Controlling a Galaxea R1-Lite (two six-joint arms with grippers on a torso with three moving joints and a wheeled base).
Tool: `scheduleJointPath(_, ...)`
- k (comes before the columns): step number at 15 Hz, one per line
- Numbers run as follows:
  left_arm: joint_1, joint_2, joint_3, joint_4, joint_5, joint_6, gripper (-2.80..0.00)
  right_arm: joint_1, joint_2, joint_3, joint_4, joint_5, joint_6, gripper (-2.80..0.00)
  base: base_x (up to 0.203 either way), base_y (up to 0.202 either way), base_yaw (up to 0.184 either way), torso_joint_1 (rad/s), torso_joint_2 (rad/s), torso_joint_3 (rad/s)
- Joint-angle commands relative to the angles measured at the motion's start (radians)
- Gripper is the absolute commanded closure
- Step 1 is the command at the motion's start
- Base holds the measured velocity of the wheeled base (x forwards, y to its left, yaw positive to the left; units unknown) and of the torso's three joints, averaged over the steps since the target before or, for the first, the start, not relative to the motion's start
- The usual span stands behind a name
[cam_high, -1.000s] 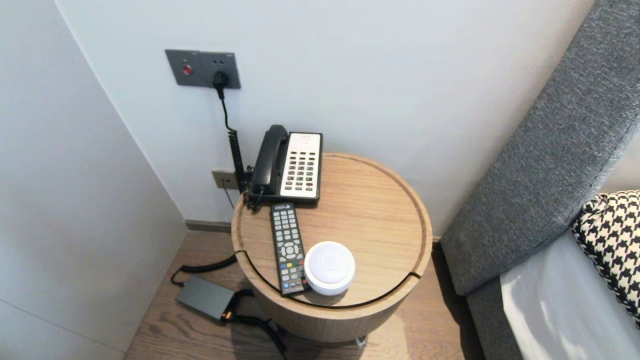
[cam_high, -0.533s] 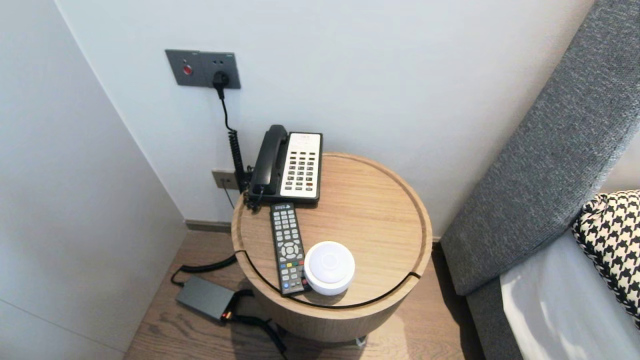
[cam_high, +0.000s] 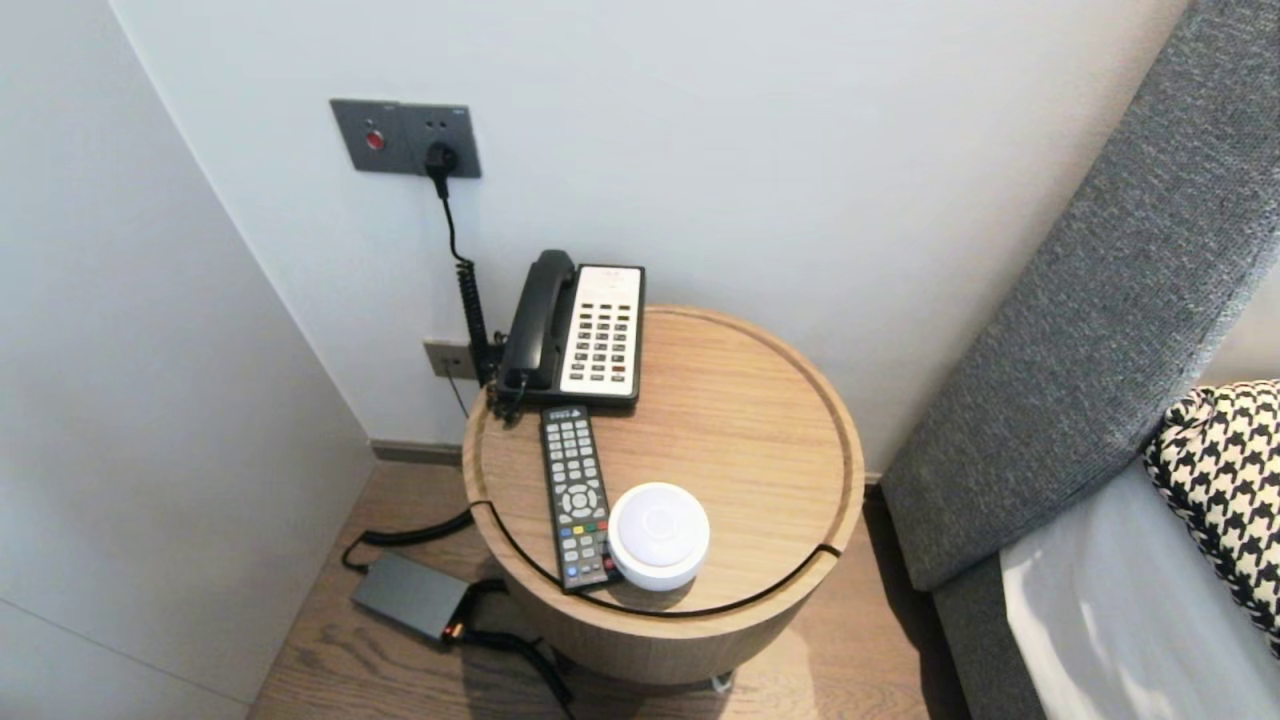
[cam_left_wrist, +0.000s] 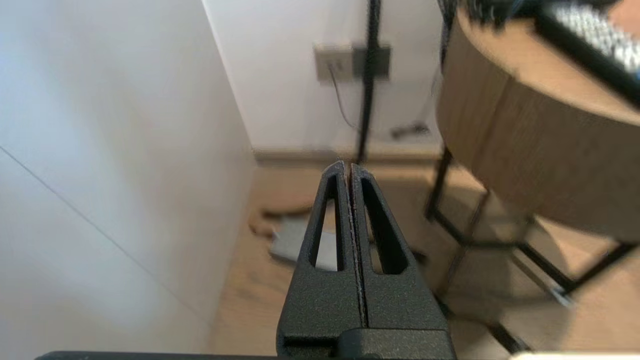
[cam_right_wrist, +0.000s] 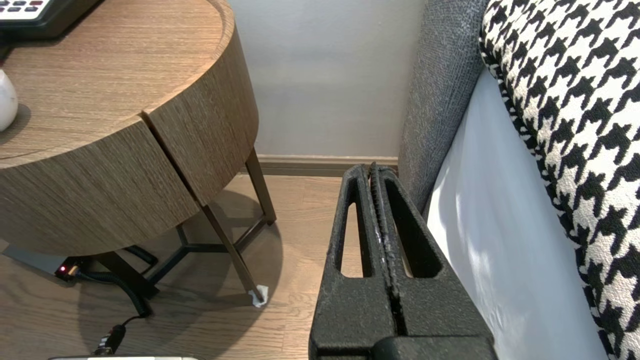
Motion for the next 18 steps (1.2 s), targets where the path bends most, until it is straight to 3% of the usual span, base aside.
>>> scheduleJointPath(1, -0.001, 0.0, 0.016, 0.014, -0.004, -0.031, 0.0, 0.0, 0.002, 0.025, -0.001, 0.0, 0.0, 0.0, 0.0, 0.0, 0.0, 0.0, 0.0, 0.0)
scheduleJointPath(3, -0.001, 0.0, 0.016, 0.014, 0.005, -0.062, 0.0, 0.0, 0.002, 0.025, -0.001, 0.0, 0.0, 0.0, 0.0, 0.0, 0.0, 0.0, 0.0, 0.0)
scheduleJointPath(18, -0.001, 0.0, 0.016, 0.014, 0.005, -0.062, 0.0, 0.0, 0.002, 0.025, -0.001, 0.0, 0.0, 0.0, 0.0, 0.0, 0.0, 0.0, 0.0, 0.0)
